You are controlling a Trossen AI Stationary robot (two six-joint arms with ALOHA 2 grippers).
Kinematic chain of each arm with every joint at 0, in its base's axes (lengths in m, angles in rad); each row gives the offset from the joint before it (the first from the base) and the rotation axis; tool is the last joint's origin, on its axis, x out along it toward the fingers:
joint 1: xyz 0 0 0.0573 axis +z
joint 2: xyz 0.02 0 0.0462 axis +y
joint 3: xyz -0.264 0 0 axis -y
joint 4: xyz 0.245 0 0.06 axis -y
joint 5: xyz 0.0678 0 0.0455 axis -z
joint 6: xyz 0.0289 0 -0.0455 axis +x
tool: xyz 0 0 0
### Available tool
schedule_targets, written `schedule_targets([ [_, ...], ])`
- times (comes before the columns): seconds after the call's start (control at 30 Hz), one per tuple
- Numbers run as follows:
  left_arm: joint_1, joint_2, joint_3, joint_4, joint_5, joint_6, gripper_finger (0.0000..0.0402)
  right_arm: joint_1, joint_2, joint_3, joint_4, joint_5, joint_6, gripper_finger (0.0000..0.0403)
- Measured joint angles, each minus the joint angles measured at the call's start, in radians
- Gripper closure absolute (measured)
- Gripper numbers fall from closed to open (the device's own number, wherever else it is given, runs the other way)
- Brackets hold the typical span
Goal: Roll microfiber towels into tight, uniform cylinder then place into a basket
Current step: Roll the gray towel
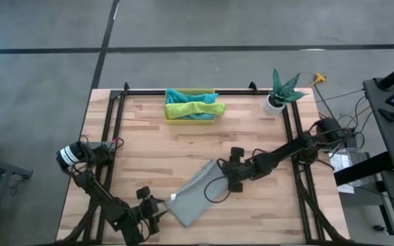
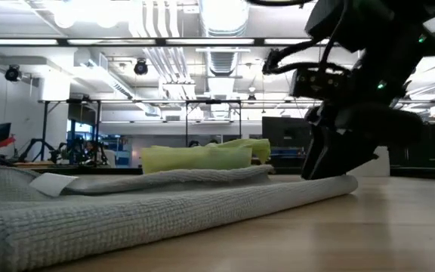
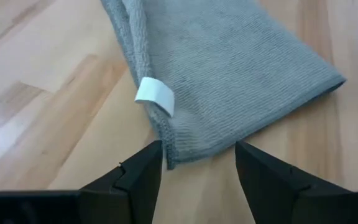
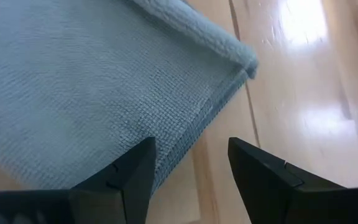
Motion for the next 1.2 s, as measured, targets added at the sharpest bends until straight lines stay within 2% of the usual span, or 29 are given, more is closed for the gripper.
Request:
schedule_targets([
  [0.13,0.000,0.000,0.001,-0.015,-0.006,0.026,0.0214,0.049,-0.046,0.006,-0.011,0.066,-0.034,0.0211],
  [0.2,-0.002,0.000,0.007,0.035,-0.008,0.085,0.0214,0.081,-0.069,0.007,-0.017,0.116,-0.045,0.0218],
  [0.27,-0.004,0.000,0.014,0.192,-0.008,0.244,0.0214,0.118,-0.092,0.010,-0.015,0.130,-0.074,0.0224],
  [0.4,-0.004,0.039,0.016,0.601,-0.002,0.686,0.0214,0.221,-0.108,0.004,-0.016,0.128,-0.149,0.0227],
  [0.5,0.013,0.088,0.043,0.689,0.030,0.867,0.0214,0.292,-0.093,-0.005,-0.033,0.155,-0.197,0.0227],
  [0.6,0.032,0.116,0.075,0.617,0.016,0.873,0.0214,0.341,-0.057,-0.021,-0.041,0.237,-0.222,0.0227],
  [0.77,0.041,0.120,0.105,0.441,-0.022,0.754,0.0214,0.355,0.008,-0.025,-0.041,0.309,-0.227,0.0227],
  [0.93,0.046,0.120,0.122,0.460,-0.009,0.753,0.0214,0.348,0.045,-0.025,-0.059,0.352,-0.247,0.0227],
  [1.0,0.049,0.134,0.129,0.463,0.033,0.780,0.0214,0.348,0.050,-0.026,-0.062,0.377,-0.266,0.0227],
  [1.1,0.054,0.183,0.144,0.459,0.116,0.833,0.0214,0.348,0.053,-0.026,-0.058,0.393,-0.288,0.0227],
  [1.2,0.061,0.239,0.188,0.466,0.117,0.866,0.0214,0.347,0.053,-0.026,-0.054,0.388,-0.292,0.0228],
])
